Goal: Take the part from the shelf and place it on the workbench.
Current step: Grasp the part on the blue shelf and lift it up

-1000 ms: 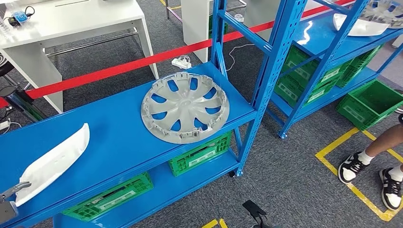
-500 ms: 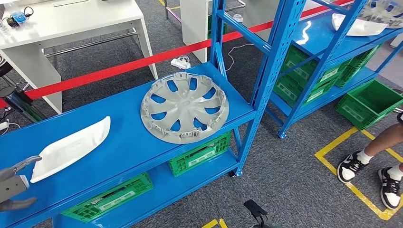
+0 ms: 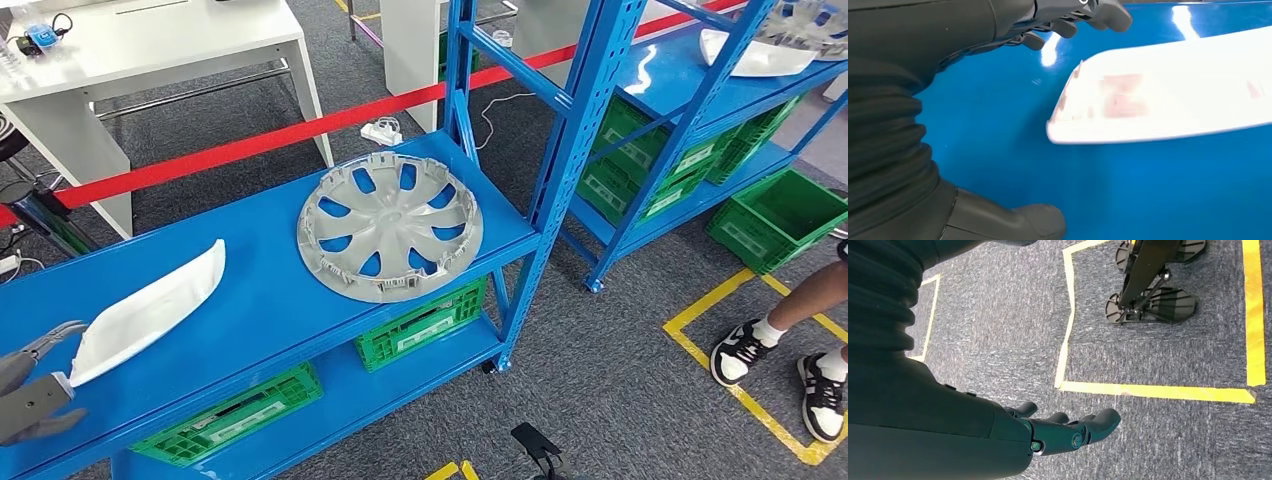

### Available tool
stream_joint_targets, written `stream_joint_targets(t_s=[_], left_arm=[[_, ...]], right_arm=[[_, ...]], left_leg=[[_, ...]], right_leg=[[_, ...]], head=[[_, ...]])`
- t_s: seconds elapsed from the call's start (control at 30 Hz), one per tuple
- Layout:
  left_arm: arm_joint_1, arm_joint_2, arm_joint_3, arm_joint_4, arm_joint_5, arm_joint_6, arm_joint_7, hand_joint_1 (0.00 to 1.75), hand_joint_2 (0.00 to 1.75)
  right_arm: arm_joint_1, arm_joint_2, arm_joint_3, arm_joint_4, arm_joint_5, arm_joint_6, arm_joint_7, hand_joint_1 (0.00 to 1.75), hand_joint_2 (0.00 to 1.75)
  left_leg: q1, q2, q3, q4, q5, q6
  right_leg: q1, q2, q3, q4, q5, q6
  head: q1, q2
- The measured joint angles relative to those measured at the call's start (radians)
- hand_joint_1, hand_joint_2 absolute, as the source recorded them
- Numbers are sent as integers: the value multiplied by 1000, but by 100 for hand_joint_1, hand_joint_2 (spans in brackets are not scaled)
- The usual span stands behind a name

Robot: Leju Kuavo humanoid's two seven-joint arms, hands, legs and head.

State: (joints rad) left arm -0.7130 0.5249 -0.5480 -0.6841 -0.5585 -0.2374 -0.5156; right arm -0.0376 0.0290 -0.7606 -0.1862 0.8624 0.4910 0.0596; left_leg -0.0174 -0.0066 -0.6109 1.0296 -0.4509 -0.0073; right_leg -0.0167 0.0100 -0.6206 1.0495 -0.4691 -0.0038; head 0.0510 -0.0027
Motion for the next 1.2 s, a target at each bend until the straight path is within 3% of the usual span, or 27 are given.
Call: stream_joint_targets(t_s=[0.57, 0.9, 1.2], left_arm=[[39, 34, -10, -91, 61, 24, -5, 0, 175], [68, -38, -20, -144, 71, 150, 32, 0, 175], [107, -87, -6, -207, 71, 197, 59, 0, 175]], right_arm=[[0, 0, -11, 0, 1, 0, -3, 0, 175], [1, 8, -28, 0, -3, 0, -5, 0, 175], [1, 11, -40, 0, -1, 0, -6, 0, 175]], left_leg=[[0, 0, 0, 0, 0, 0], [0, 0, 0, 0, 0, 0], [0, 0, 0, 0, 0, 1]], right_leg=[[0, 0, 0, 0, 0, 0], [0, 0, 0, -1, 0, 0], [0, -1, 0, -2, 0, 0]], head=[[0, 0], [0, 0], [0, 0]])
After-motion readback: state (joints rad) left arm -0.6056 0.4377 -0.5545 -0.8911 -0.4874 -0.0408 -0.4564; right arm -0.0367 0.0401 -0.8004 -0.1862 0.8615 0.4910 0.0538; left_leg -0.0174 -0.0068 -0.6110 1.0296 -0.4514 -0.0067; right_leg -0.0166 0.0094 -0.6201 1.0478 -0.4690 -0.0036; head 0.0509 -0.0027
